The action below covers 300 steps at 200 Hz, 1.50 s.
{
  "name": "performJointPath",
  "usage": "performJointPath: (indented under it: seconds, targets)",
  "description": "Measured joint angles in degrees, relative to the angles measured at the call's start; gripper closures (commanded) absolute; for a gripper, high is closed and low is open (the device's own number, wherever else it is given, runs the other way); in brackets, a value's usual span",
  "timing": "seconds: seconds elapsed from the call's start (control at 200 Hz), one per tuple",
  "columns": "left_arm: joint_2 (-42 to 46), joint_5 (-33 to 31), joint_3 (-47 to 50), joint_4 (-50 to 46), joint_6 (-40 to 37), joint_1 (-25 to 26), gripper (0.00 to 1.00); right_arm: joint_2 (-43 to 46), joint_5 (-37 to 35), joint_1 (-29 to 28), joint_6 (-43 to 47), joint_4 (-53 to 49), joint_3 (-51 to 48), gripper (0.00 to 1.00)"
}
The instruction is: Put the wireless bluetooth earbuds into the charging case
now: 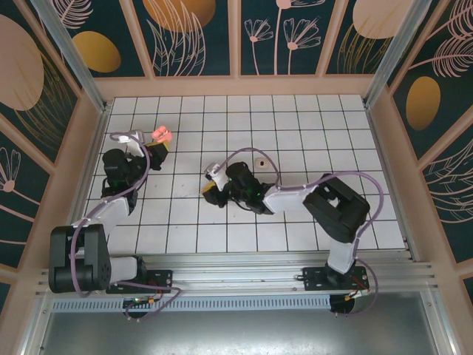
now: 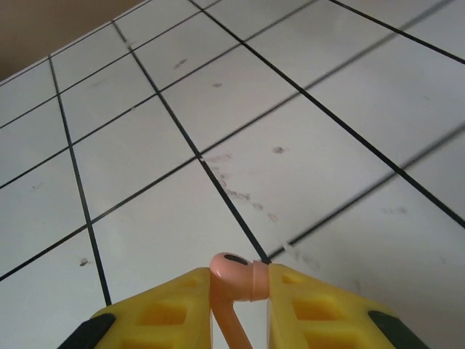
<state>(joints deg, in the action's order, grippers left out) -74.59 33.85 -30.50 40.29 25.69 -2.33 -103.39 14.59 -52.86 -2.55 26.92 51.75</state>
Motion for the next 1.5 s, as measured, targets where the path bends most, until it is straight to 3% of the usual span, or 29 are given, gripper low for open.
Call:
performJointPath:
  seconds: [0.33,0.696,1.041,1.121,1.231,1.501]
  targets:
    - [-2.03,-1.03,0.00,0.20,-1.01,1.51,0.95,10.25,-15.52,0.13,-19.54,-10.91,-7.08,0.79]
    - [-1.95,-1.40,0.02,0.17,-2.10,2.14,0.95,19.23,-23.78,3.85,-37.40,-20.39,-18.03,0.79]
    - [-1.92,-1.40,0.02,0.15,-2.12,2.47,0.95,24.37,-25.22,5.27,-46.58,-27.43,-21.68,0.78]
    - [-1.92,-1.40,0.02,0.17,-2.10,2.47,0.95,24.37,-25.18,5.27,-47.45,-27.87,-21.70,0.74]
    - [-1.92,-1.40,0.02,0.15,-2.12,2.47,0.95,24.35,-24.68,5.53,-48.39,-28.59,-21.70,0.61]
    - [-1.27,-1.44,0.02,-0.28,-3.04,2.47,0.95,23.85,-21.81,6.49,-48.39,-37.88,-16.02,0.58]
